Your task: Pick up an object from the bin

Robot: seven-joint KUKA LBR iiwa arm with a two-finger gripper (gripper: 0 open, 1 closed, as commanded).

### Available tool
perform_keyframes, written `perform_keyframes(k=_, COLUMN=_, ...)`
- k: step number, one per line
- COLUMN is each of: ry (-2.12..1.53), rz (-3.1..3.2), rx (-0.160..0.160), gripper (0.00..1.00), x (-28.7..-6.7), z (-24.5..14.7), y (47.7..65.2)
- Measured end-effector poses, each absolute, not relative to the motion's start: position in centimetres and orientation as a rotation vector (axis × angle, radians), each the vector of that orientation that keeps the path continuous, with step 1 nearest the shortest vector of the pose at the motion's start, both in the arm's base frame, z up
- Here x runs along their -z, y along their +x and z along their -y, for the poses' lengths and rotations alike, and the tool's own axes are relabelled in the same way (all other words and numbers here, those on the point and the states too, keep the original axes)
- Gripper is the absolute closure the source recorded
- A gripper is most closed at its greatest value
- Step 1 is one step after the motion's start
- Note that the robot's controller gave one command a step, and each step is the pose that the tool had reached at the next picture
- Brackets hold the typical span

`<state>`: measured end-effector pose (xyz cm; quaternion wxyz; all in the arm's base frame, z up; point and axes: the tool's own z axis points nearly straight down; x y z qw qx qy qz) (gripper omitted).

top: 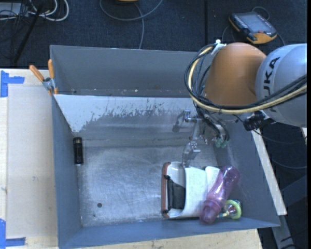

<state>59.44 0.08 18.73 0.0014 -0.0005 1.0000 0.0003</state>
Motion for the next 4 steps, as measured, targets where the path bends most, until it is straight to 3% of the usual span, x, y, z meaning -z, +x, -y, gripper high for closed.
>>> perform_keyframes(k=1, ry=-0.195, rz=-3.146, rx=-0.002, gripper=0.0, x=-16.3, z=-0.3, y=59.0)
perform_keyframes(k=2, ry=-0.28, rz=-3.121, rx=0.002, gripper=0.0, x=-14.5, z=-4.9, y=58.4)
perform_keyframes(k=3, ry=-0.477, rz=-3.106, rx=-0.01, gripper=0.0, x=-12.2, z=-6.3, y=55.2)
perform_keyframes(k=4, ry=-0.656, rz=-3.072, rx=-0.006, gripper=0.0, x=-10.7, z=0.2, y=52.9)
